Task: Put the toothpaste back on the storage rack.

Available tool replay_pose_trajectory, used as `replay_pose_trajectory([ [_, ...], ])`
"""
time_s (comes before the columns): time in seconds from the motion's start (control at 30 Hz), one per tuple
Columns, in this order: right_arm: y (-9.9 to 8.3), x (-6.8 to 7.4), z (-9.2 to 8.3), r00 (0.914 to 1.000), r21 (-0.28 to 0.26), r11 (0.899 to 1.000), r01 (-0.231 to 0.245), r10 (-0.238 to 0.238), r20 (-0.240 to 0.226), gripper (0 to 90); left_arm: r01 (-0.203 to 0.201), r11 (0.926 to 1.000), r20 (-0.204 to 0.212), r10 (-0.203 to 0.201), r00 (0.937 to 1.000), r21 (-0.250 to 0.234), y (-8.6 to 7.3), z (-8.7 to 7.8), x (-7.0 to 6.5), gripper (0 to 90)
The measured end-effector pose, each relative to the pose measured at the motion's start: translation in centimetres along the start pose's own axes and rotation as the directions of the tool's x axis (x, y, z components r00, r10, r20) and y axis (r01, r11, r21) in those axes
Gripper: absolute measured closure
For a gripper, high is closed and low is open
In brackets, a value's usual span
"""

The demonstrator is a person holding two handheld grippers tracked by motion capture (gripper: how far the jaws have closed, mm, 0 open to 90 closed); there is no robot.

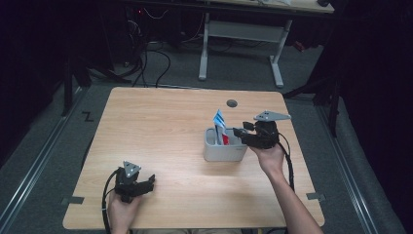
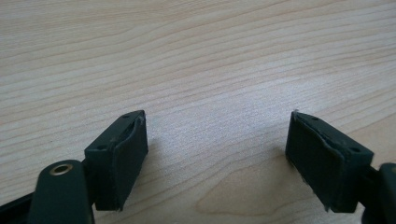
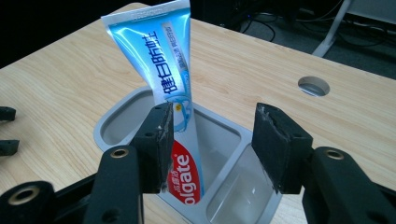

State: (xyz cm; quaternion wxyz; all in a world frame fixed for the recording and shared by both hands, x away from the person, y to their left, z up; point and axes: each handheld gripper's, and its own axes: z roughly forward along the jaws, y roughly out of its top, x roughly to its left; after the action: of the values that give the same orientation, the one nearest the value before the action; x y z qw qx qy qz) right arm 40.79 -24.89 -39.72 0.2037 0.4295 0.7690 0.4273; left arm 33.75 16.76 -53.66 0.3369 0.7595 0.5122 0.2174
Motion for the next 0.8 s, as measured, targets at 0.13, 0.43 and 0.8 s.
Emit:
replay_pose_trajectory([
  [0.13,-0.2,-0.2,-0.3,0.9999,-0.004,1.000,-0.012,0.012,0.006,48.6,0.000,1.0000,0.000,0.000,1.0000,0.000,0.0,0.0,0.0,21.5],
  [0.43,-0.6,-0.6,-0.8,0.9997,-0.007,1.000,-0.020,0.020,0.017,48.6,0.000,1.0000,0.000,0.000,1.0000,0.000,0.0,0.0,0.0,21.5],
  [0.8,-1.4,-1.1,-1.7,0.9987,-0.012,0.999,-0.042,0.042,0.029,48.6,0.000,1.0000,0.000,0.000,1.0000,0.000,0.0,0.0,0.0,21.5],
])
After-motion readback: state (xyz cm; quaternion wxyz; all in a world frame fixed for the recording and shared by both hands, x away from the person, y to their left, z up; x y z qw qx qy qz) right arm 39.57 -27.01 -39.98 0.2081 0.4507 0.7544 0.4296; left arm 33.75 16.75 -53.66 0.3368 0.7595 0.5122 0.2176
